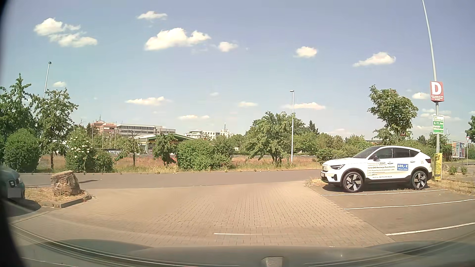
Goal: Follow the waypoints while adhering to traffic rules and regulations
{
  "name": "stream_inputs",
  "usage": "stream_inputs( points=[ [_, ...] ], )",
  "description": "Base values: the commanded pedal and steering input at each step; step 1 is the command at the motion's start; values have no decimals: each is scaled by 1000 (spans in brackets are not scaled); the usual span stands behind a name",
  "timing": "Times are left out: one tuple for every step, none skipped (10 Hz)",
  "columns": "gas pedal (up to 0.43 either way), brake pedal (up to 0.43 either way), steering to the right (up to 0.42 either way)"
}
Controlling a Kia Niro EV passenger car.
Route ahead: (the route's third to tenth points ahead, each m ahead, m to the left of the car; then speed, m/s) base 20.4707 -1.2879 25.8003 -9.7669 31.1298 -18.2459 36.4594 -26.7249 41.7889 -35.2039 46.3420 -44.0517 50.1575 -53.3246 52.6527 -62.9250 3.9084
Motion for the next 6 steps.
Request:
stream_inputs(
  points=[
    [0, 30, -1],
    [0, 30, -2],
    [0, 30, -2],
    [0, 30, -2],
    [0, 30, -2],
    [0, 30, -2]
  ],
)
